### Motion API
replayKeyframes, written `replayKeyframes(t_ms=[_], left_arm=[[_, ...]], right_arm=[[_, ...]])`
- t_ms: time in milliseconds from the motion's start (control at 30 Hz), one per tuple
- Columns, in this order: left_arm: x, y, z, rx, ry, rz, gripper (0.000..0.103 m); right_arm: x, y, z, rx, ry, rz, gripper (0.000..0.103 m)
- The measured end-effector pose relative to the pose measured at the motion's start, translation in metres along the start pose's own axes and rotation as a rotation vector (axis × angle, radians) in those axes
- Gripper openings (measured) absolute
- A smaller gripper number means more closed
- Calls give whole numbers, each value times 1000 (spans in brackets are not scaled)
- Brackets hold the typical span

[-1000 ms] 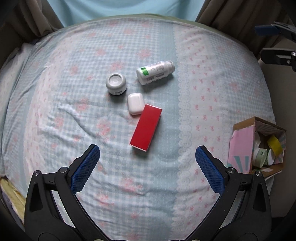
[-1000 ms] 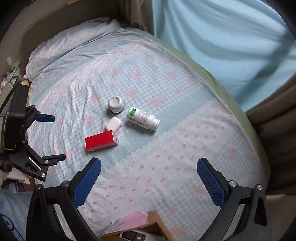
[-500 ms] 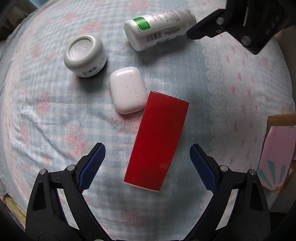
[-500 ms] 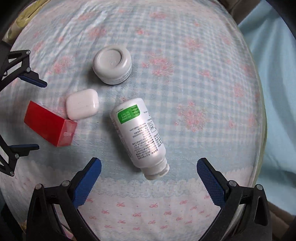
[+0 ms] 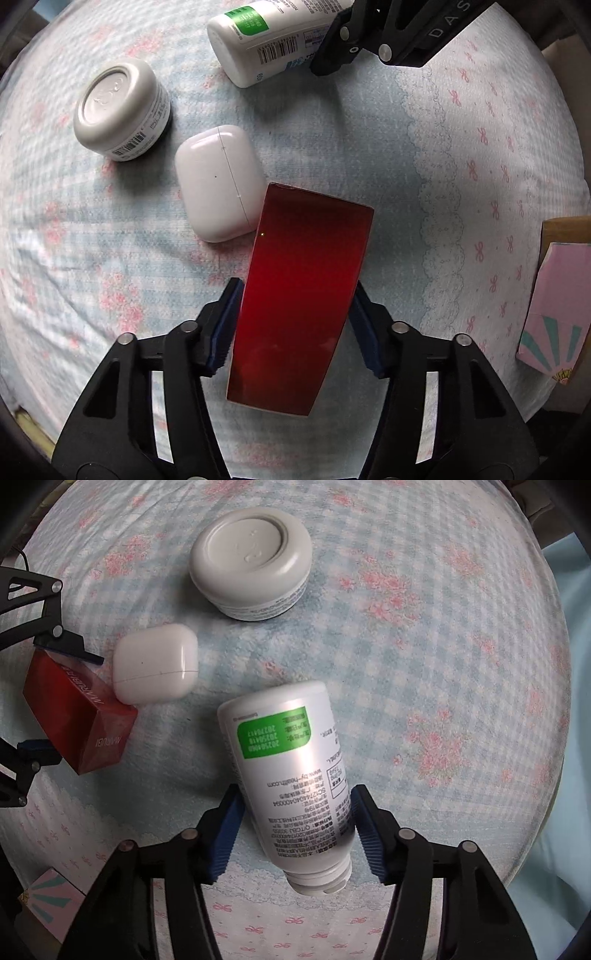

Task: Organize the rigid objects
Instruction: 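Grasp the red box with the left tool while the right tool grasps the white pill bottle, then lift the red box and pill bottle and carry both to the cardboard box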

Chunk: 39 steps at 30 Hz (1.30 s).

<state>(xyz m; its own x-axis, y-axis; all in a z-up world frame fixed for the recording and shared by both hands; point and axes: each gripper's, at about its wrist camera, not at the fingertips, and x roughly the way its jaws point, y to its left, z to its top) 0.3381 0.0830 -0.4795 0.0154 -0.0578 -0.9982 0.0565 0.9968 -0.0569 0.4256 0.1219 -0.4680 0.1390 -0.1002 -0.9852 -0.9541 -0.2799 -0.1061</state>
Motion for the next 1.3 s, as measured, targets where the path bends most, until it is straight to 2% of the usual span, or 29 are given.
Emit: replayKeyframes(t_ms=[67,367,500,733,1033,1167,1300], left_arm=[[-1,-1,1,-1,4,-10,43],[-7,-1,2,-4,-1,-26,42],[-14,13,-9,-39,-13,-68,42],[-28,19,-21,-54,-40,-72,41],[-62,35,-31,-106,-100,-103,41],[-83,43,-44,-132,-121,-126,41],[-104,53,-55,-138,-140,-124,41]], right_arm=[[-1,1,-2,-11,-5,-7,51],[1,3,-2,-6,18,-20,49],[-3,0,1,56,-11,-5,49],[-7,-9,-3,141,-12,31,48],[-42,-36,-16,376,-48,186,48],[-66,-39,-20,447,-70,212,48],[-99,-34,-24,487,-95,202,48]])
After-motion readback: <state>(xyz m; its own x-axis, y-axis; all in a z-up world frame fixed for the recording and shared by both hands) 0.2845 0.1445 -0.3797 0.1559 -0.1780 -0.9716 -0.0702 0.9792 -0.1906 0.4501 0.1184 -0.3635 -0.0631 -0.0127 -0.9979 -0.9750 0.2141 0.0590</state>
